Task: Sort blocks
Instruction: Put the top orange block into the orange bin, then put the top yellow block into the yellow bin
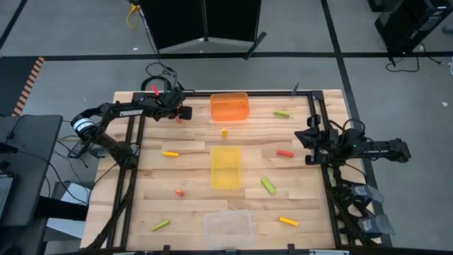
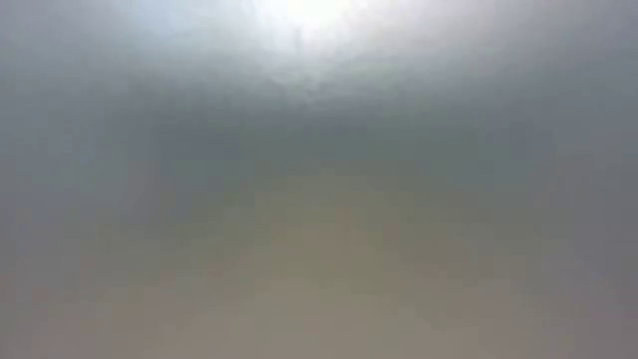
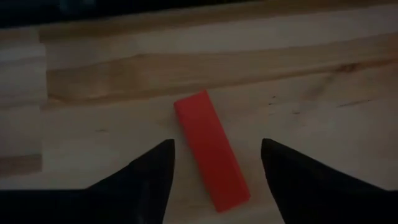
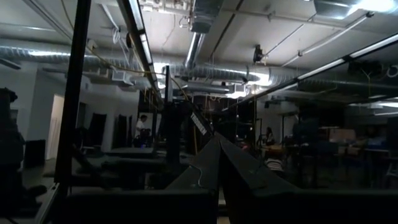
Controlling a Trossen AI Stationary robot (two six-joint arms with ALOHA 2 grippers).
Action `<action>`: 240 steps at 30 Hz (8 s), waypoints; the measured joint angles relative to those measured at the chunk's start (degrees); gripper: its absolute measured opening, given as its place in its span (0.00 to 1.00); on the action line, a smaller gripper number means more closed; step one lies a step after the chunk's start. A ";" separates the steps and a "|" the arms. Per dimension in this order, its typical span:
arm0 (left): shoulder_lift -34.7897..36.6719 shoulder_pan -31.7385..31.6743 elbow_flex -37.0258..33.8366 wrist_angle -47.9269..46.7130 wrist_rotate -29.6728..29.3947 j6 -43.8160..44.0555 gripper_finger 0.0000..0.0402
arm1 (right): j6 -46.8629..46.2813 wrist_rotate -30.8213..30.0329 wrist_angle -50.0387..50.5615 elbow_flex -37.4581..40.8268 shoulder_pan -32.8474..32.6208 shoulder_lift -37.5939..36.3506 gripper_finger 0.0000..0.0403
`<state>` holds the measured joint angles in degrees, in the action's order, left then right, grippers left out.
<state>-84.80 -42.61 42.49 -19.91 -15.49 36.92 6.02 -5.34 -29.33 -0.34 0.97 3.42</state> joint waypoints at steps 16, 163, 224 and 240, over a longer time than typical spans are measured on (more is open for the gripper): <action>0.00 -0.04 -0.51 0.86 4.16 2.61 0.69 | 0.07 0.00 -0.15 0.00 0.00 0.00 0.06; -4.10 15.97 15.64 19.97 5.39 -15.31 0.26 | -3.07 -5.74 -1.87 0.00 0.00 0.02 0.06; 33.80 28.27 -20.27 38.02 8.68 -9.92 0.63 | -18.98 -17.92 7.92 -6.68 0.00 30.17 0.07; 34.30 30.29 -22.26 45.67 8.54 -11.08 0.63 | -14.54 -5.28 8.56 -32.94 6.81 72.36 0.44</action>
<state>-50.50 -12.32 20.23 25.77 -6.95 25.84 -8.52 -10.63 -20.77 -33.28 7.78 75.79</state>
